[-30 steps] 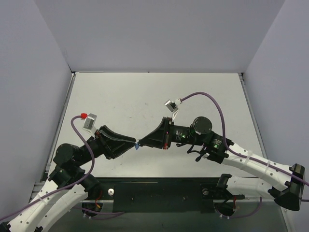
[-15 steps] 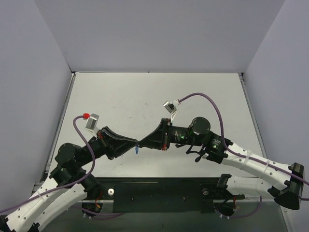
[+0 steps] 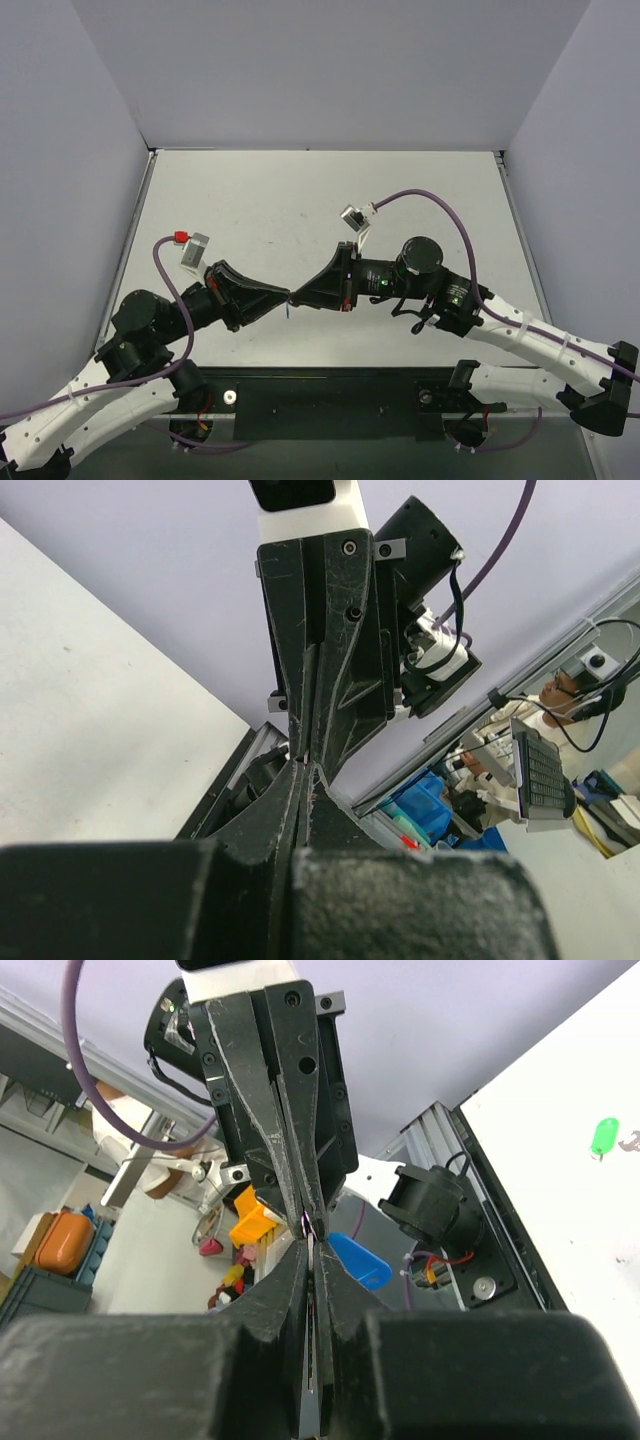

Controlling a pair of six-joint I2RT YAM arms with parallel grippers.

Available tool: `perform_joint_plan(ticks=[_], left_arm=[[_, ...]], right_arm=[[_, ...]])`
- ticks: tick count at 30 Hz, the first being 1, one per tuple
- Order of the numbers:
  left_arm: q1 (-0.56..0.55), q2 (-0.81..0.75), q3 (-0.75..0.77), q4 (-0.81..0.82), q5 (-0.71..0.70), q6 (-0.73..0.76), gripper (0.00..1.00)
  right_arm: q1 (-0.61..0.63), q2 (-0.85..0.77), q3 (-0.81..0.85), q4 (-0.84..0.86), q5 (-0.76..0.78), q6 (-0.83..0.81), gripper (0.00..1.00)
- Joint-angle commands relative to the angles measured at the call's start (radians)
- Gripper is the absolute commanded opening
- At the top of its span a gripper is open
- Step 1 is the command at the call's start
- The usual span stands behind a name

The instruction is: Remove the keys from the keyring

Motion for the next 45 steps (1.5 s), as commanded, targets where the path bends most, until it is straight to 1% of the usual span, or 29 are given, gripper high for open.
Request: perform_joint_plan(ticks=[1, 8, 12, 15, 18, 19, 20, 21, 22, 23, 24, 25, 26, 27, 30, 33, 37, 40, 41, 42, 45], left_arm=[[-0.024, 0.069, 0.030, -0.126, 0.114, 0.057, 0.00], [-0.024, 0.120, 0.082, -0.198, 0.217, 0.105, 0.00], [-0.024, 0.183, 0.131, -0.248, 0.283, 0.139, 0.00], [-0.024, 0.215, 0.156, -0.267, 0.288, 0.148, 0.00], [-0.024, 0.220, 0.173, -0.270, 0.259, 0.142, 0.00], [-0.024, 0.220, 0.179, -0.265, 0.249, 0.137, 0.07], [-0.024, 0.217, 0.182, -0.264, 0.231, 0.131, 0.12], [-0.024, 0.209, 0.187, -0.261, 0.223, 0.125, 0.27], [-0.024, 0.206, 0.190, -0.255, 0.210, 0.120, 0.35], [-0.024, 0.194, 0.196, -0.255, 0.200, 0.120, 0.50], [-0.024, 0.189, 0.200, -0.256, 0.176, 0.117, 0.54], [-0.024, 0.177, 0.207, -0.255, 0.167, 0.116, 0.67], [-0.024, 0.174, 0.213, -0.264, 0.145, 0.116, 0.73], [-0.024, 0.165, 0.217, -0.262, 0.134, 0.116, 0.76], [-0.024, 0.143, 0.220, -0.258, 0.095, 0.097, 0.79], [-0.024, 0.100, 0.190, -0.224, 0.055, 0.071, 0.80], [-0.024, 0.036, 0.127, -0.129, -0.019, 0.002, 0.80], [-0.024, -0.010, 0.078, -0.016, -0.050, -0.030, 0.80], [-0.024, -0.020, 0.058, -0.002, -0.068, -0.042, 0.79], [-0.024, -0.030, 0.052, 0.021, -0.076, -0.048, 0.75], [-0.024, -0.030, 0.029, 0.040, -0.085, -0.056, 0.73]], right_arm=[[0.013, 0.023, 0.060, -0.030, -0.045, -0.052, 0.00], [0.013, 0.031, 0.080, -0.076, -0.090, -0.072, 0.00], [0.014, 0.037, 0.073, -0.078, -0.105, -0.074, 0.00], [0.014, 0.037, 0.067, -0.076, -0.108, -0.072, 0.00], [0.013, 0.029, 0.060, -0.078, -0.098, -0.071, 0.00], [0.014, 0.026, 0.060, -0.077, -0.094, -0.072, 0.00], [0.013, 0.019, 0.059, -0.080, -0.091, -0.072, 0.00], [0.013, 0.016, 0.057, -0.080, -0.078, -0.072, 0.00], [0.013, 0.011, 0.054, -0.081, -0.071, -0.072, 0.00], [0.013, 0.006, 0.053, -0.086, -0.055, -0.072, 0.00], [0.008, -0.001, 0.053, -0.098, -0.041, -0.071, 0.00], [0.005, -0.004, 0.048, -0.098, -0.027, -0.069, 0.00], [0.005, -0.009, 0.045, -0.092, -0.021, -0.065, 0.00], [0.005, -0.012, 0.041, -0.090, -0.010, -0.060, 0.00], [0.005, -0.020, 0.034, -0.064, 0.001, -0.046, 0.00], [0.005, -0.029, 0.031, -0.044, 0.016, -0.034, 0.00], [0.005, -0.040, 0.033, -0.037, 0.025, -0.025, 0.00], [0.005, -0.044, 0.027, -0.015, 0.027, -0.009, 0.00], [0.005, -0.047, 0.022, -0.011, 0.027, -0.008, 0.00], [0.005, -0.049, 0.021, 0.002, 0.030, -0.002, 0.00], [0.006, -0.055, 0.011, 0.026, 0.036, 0.009, 0.00]])
